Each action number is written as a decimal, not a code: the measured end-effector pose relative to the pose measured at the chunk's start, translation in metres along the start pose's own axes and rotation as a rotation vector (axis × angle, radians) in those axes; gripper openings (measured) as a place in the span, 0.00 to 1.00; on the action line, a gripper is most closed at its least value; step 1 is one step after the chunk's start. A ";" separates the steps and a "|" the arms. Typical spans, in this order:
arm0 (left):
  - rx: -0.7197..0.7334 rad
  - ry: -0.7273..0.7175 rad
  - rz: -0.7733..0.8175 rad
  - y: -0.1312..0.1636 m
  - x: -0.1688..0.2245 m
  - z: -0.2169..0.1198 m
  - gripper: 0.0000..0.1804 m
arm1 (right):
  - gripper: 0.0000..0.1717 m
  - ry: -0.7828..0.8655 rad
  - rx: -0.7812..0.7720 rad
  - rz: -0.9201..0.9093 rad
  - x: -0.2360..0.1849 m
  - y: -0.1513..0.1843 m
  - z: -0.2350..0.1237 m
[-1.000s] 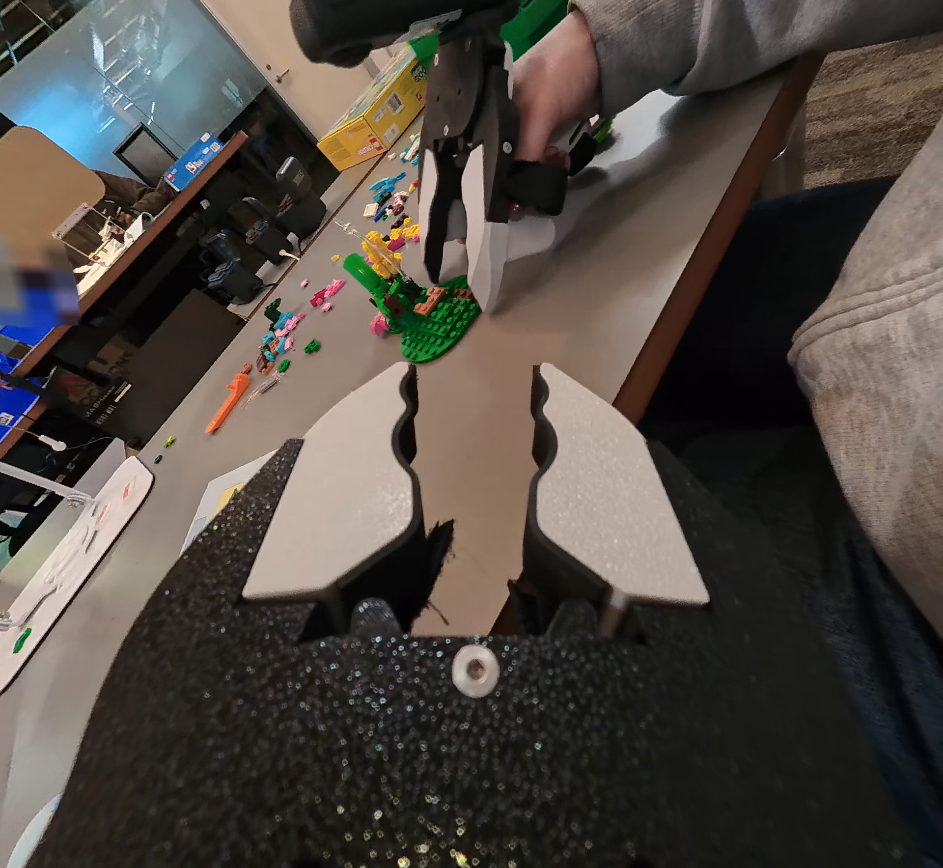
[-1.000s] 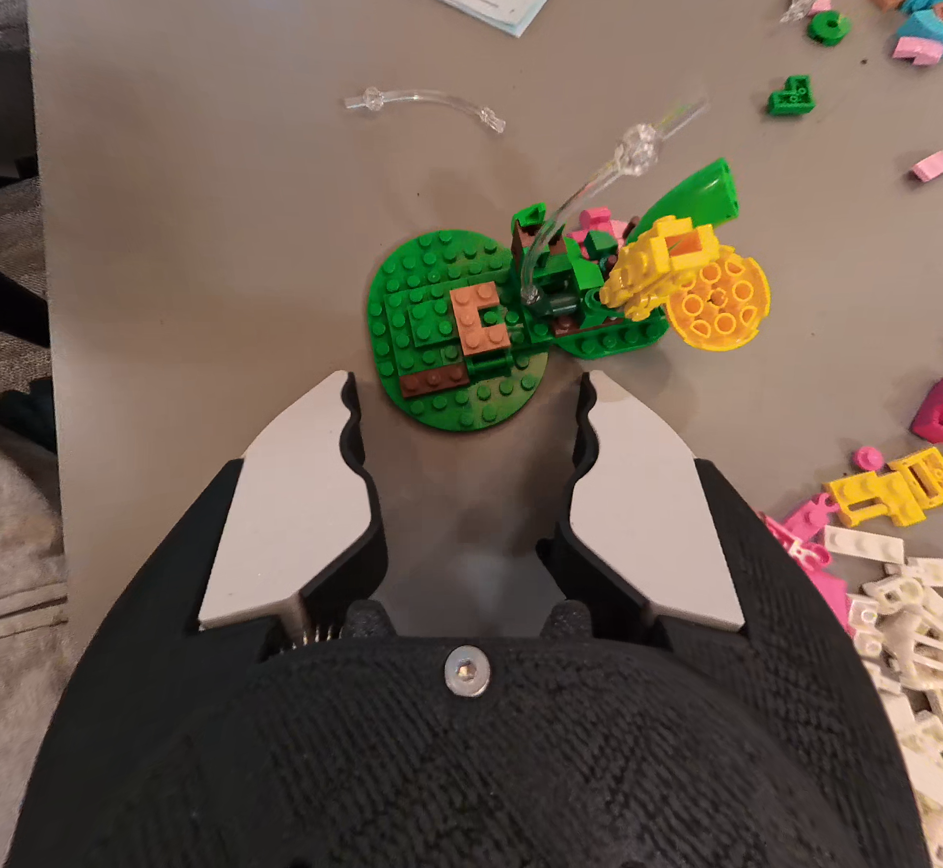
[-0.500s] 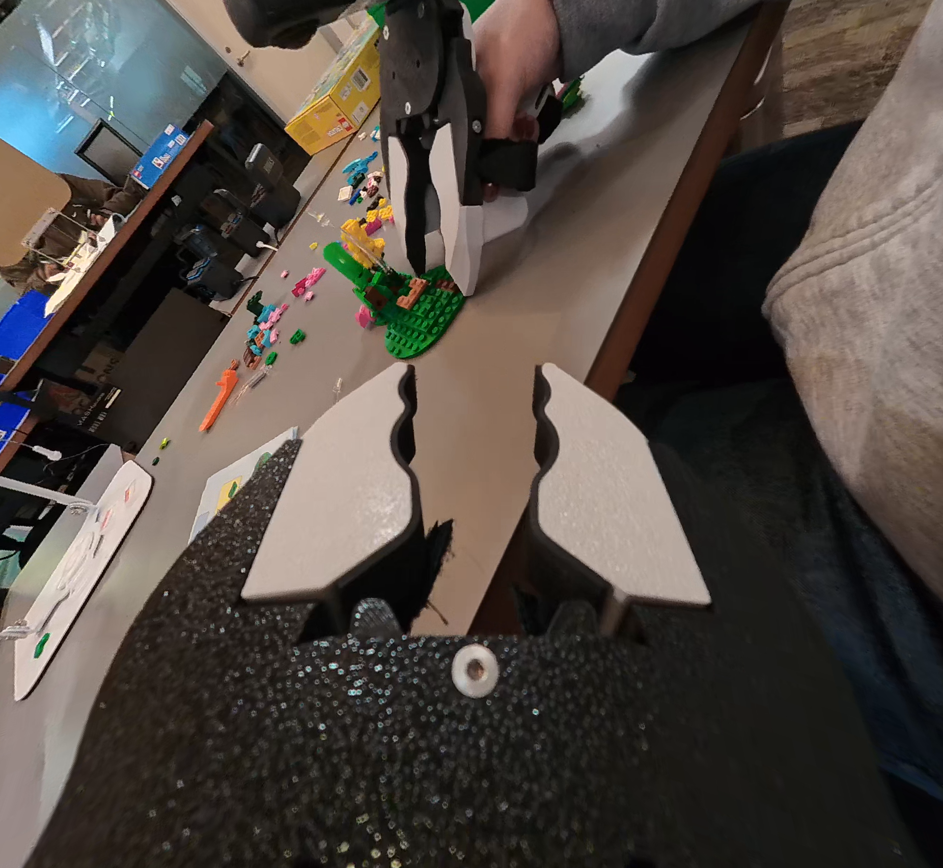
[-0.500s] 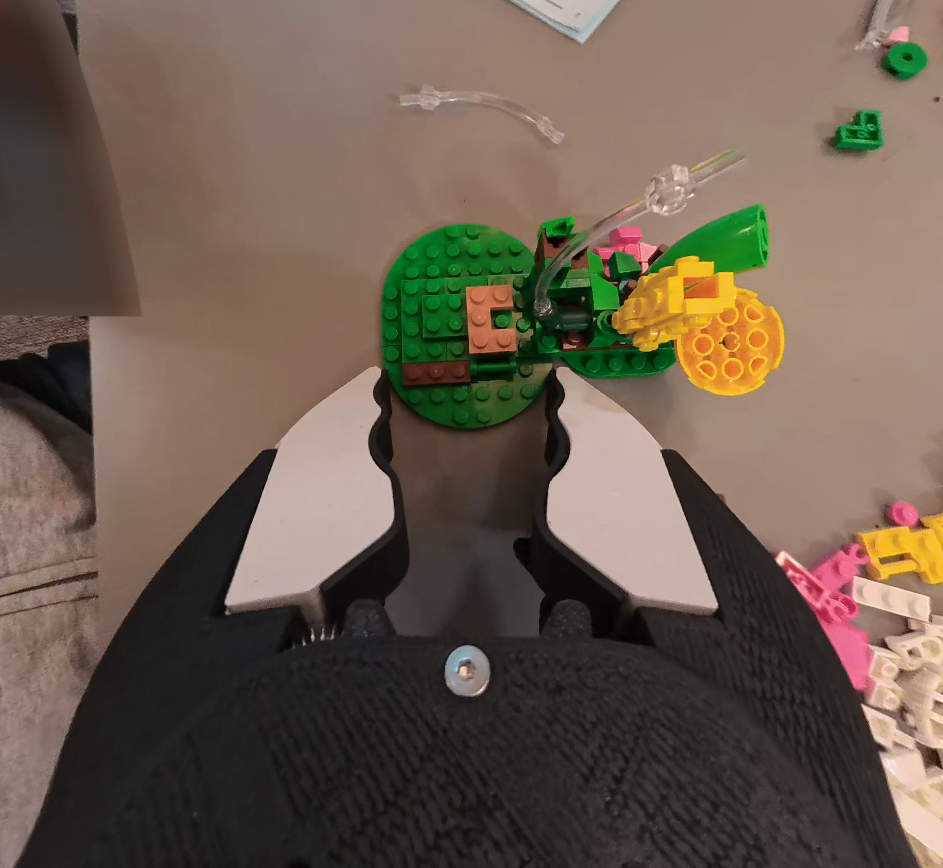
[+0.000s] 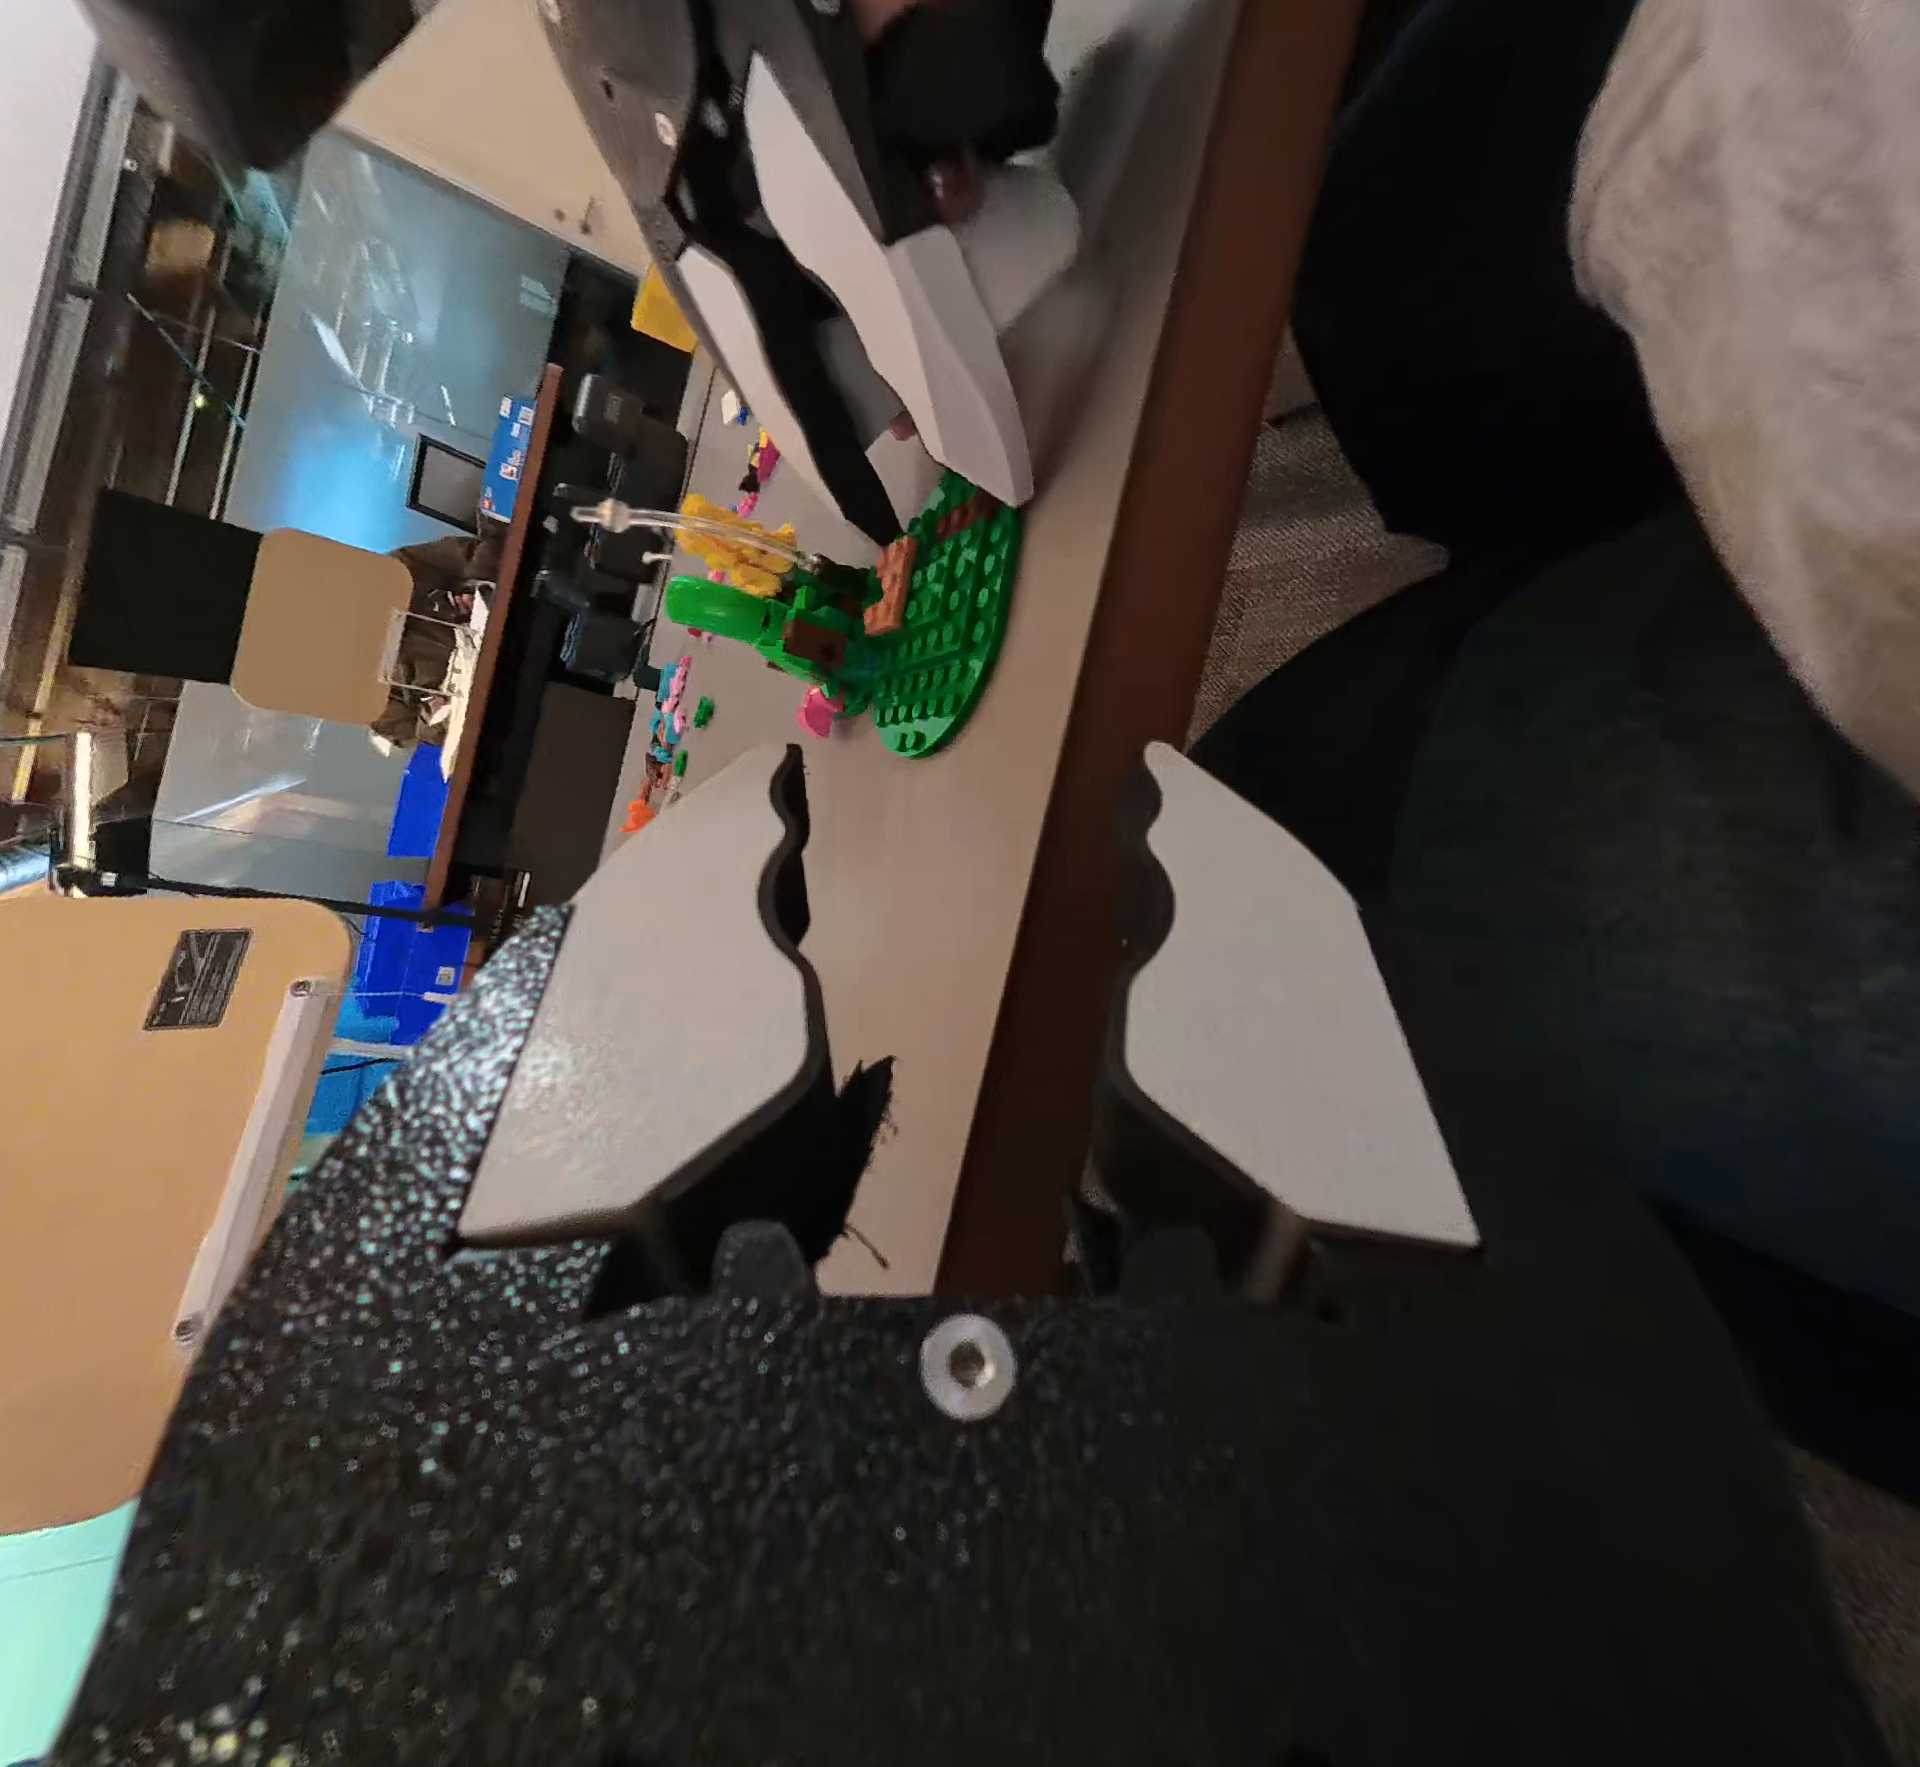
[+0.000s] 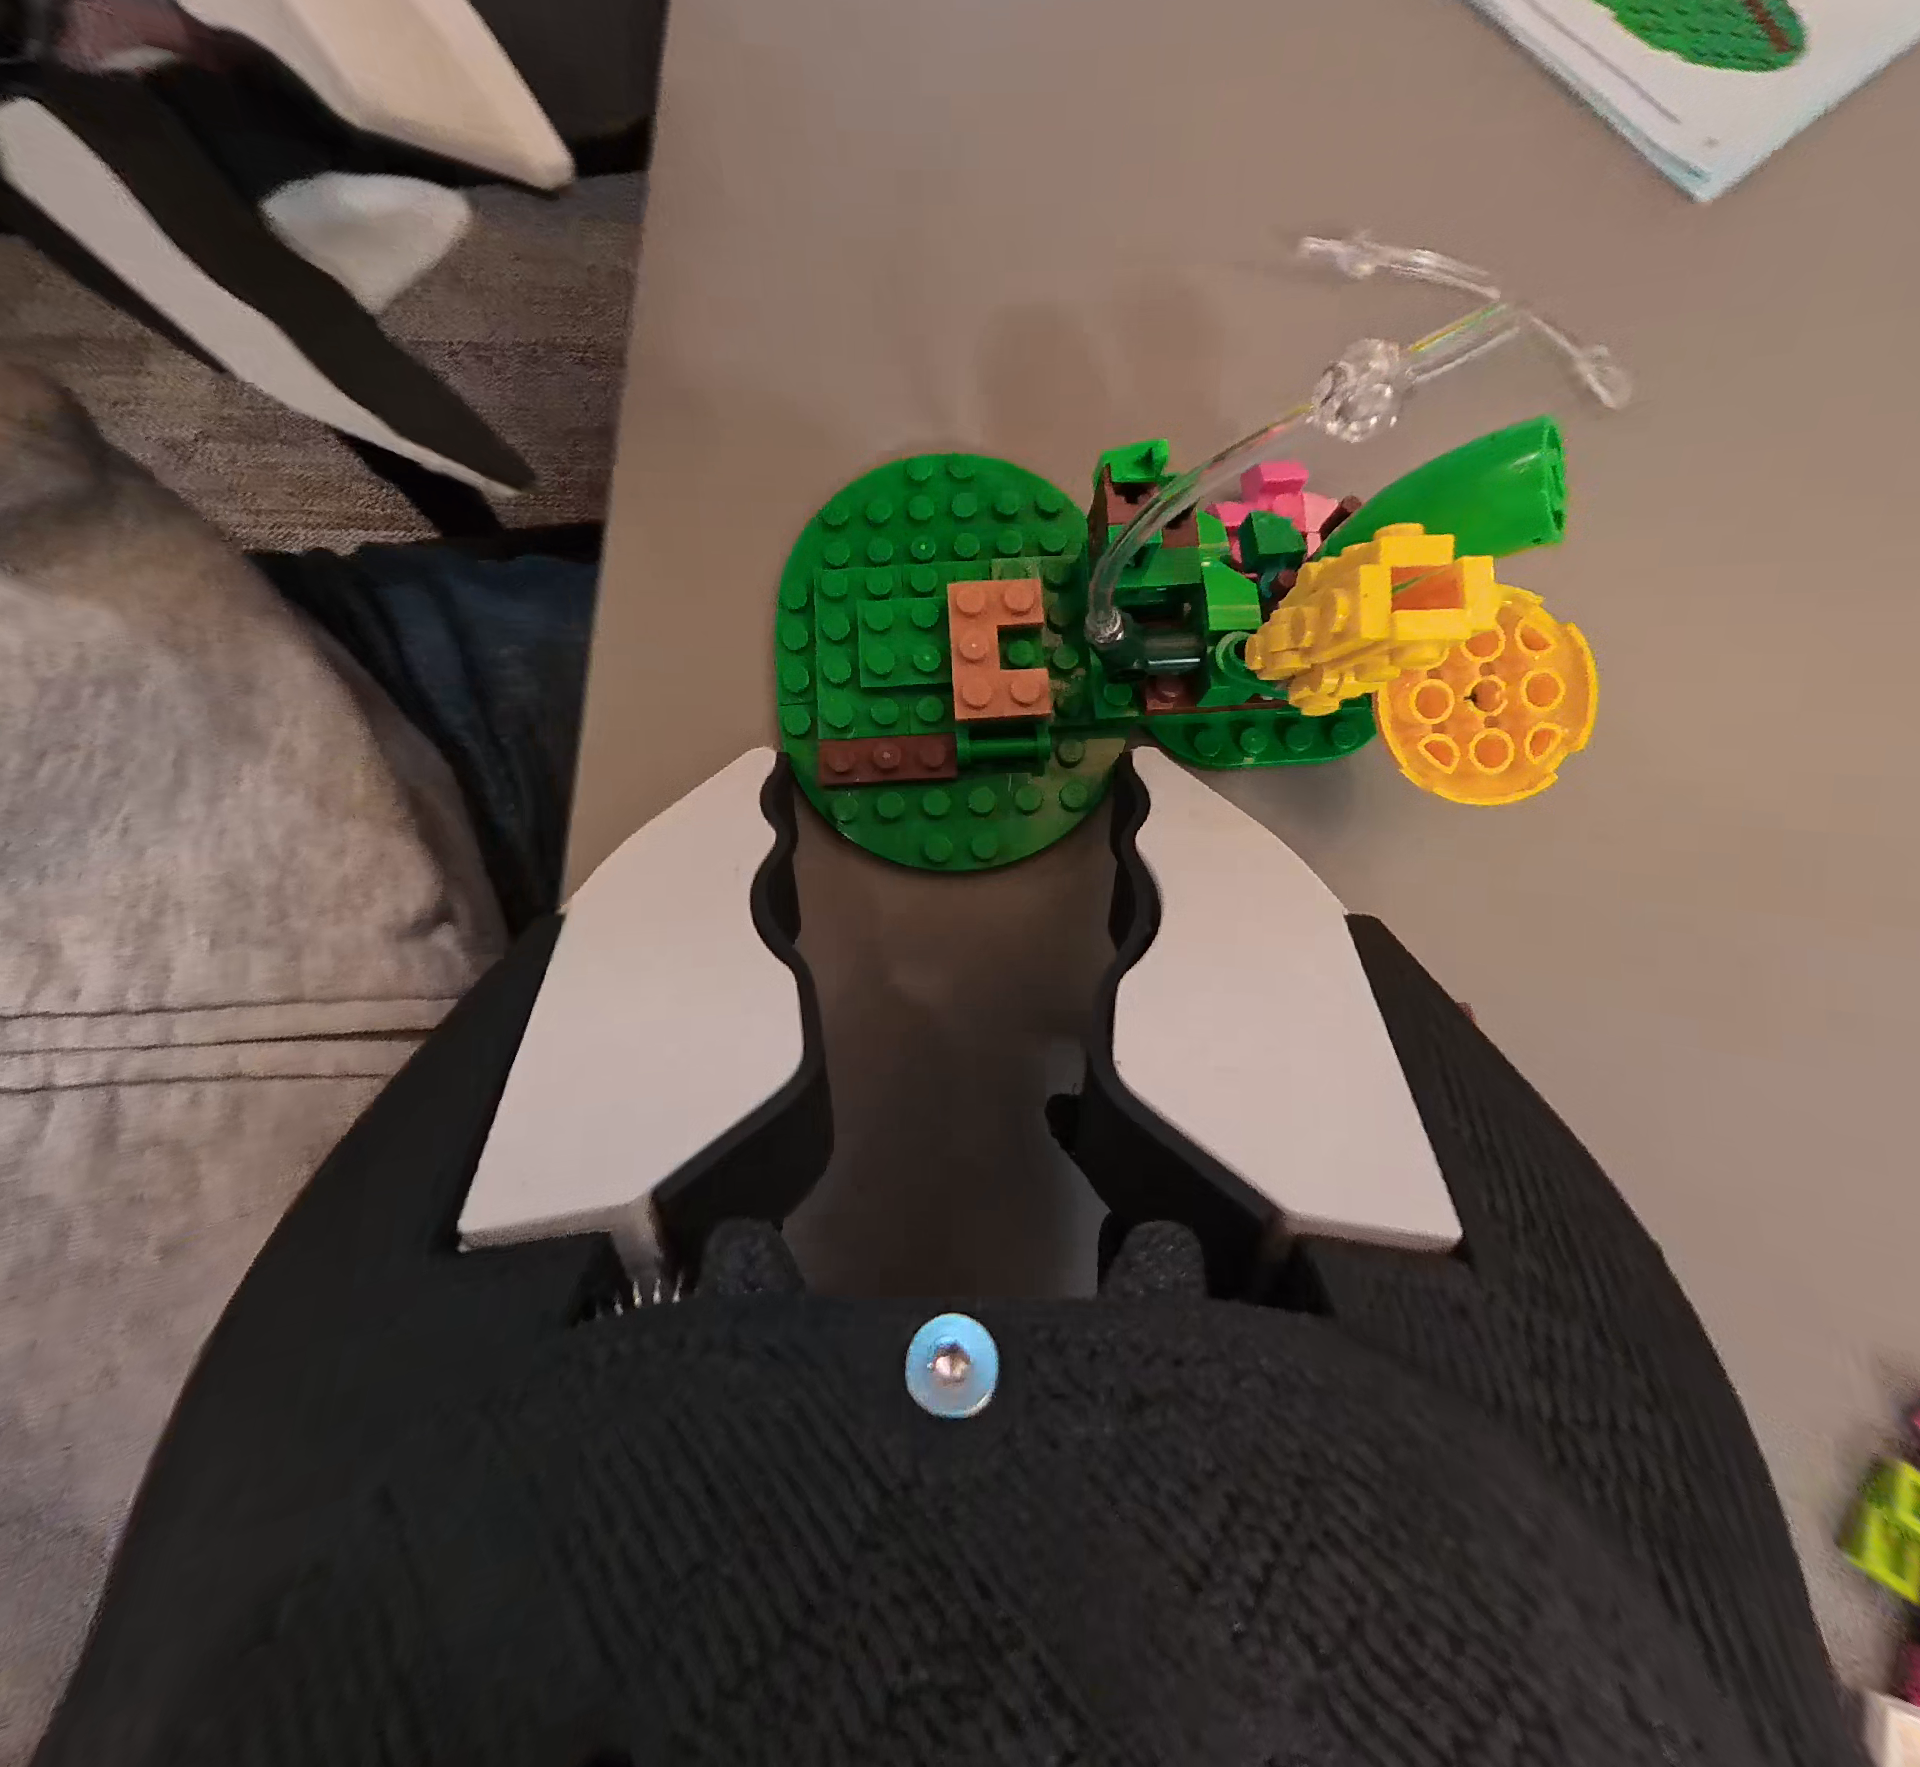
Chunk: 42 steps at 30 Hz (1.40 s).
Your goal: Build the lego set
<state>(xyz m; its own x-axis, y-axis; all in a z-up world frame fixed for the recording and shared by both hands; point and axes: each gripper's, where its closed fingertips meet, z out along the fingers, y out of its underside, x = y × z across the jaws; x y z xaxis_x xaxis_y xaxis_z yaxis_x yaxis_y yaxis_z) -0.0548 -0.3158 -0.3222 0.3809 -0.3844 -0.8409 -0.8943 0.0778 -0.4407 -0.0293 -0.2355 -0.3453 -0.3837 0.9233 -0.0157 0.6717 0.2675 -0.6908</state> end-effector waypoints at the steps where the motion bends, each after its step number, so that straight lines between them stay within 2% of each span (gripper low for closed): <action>1: -0.002 0.011 -0.005 0.001 0.003 0.000 0.34 | 0.33 -0.010 -0.003 -0.010 -0.005 -0.001 0.001; 8: -0.009 0.070 0.018 0.005 0.020 -0.002 0.35 | 0.33 -0.071 -0.008 -0.064 -0.042 -0.008 0.008; 14: 0.010 0.056 0.055 0.004 0.028 -0.002 0.28 | 0.33 -0.113 0.005 -0.078 -0.062 -0.016 0.014; 25: 0.078 0.012 0.139 -0.005 0.026 0.000 0.11 | 0.30 -0.157 0.011 -0.056 -0.067 -0.021 0.016; 32: 0.085 -0.033 0.140 -0.006 0.020 -0.002 0.09 | 0.30 -0.139 0.064 -0.086 -0.067 -0.021 0.002; 42: 0.088 -0.141 0.164 -0.009 0.003 -0.006 0.05 | 0.30 -0.068 0.115 -0.227 -0.071 -0.024 -0.016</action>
<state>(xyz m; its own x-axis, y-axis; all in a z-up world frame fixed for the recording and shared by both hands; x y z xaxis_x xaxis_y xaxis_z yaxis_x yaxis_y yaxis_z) -0.0476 -0.3234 -0.3188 0.2666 -0.2278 -0.9365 -0.9254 0.2111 -0.3148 -0.0081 -0.3035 -0.3156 -0.5605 0.8217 0.1033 0.4887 0.4289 -0.7597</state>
